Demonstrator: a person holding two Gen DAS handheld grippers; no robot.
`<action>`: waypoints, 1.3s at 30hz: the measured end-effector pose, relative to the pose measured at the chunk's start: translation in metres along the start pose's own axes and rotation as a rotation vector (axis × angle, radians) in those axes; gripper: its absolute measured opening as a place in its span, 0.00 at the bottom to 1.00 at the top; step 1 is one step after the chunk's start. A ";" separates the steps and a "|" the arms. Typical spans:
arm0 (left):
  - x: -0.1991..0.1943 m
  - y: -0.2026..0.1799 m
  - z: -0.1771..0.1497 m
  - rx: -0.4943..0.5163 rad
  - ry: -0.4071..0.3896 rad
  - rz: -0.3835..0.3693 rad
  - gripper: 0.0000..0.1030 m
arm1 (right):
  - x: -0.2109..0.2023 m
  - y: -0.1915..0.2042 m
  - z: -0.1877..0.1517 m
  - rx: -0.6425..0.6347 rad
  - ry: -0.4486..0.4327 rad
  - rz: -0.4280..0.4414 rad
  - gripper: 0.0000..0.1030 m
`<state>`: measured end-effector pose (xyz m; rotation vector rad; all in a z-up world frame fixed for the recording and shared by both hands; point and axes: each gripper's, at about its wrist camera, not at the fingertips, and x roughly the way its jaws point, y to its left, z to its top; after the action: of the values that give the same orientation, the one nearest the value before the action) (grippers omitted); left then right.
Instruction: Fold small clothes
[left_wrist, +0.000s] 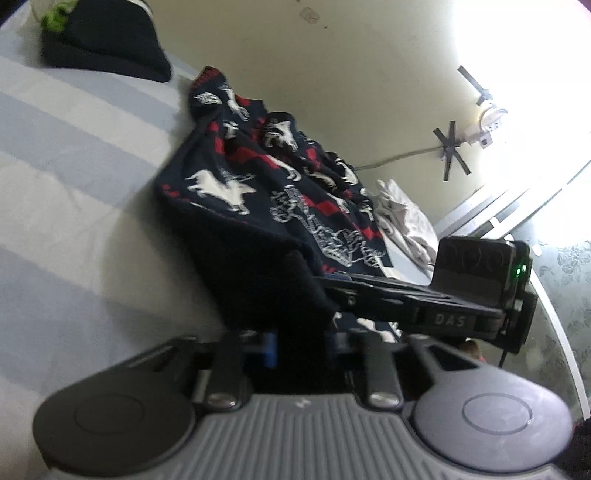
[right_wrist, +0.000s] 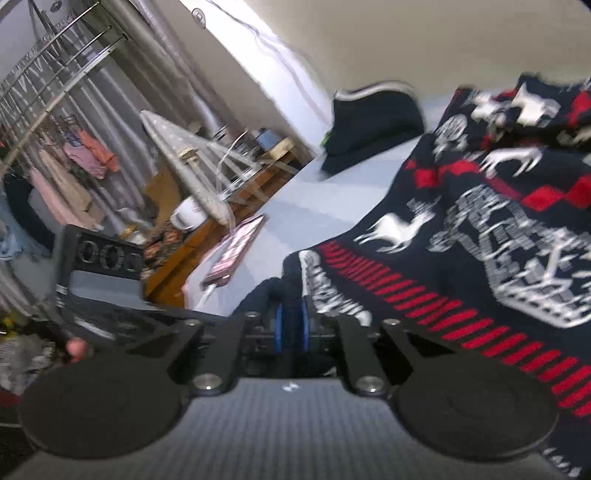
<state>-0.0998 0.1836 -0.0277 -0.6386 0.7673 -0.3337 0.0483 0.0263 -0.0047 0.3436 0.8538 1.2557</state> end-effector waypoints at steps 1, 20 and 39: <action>-0.008 0.000 -0.003 0.003 -0.008 0.006 0.16 | 0.005 0.004 0.000 -0.006 0.019 0.014 0.20; -0.090 0.028 -0.022 -0.057 -0.205 0.101 0.85 | 0.000 0.012 0.005 -0.003 -0.007 0.121 0.59; -0.066 0.030 -0.033 -0.052 -0.052 0.169 0.08 | 0.039 0.066 -0.028 -0.323 0.270 0.189 0.45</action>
<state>-0.1677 0.2261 -0.0301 -0.6238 0.7768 -0.1426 -0.0147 0.0770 0.0054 -0.0062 0.8412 1.6145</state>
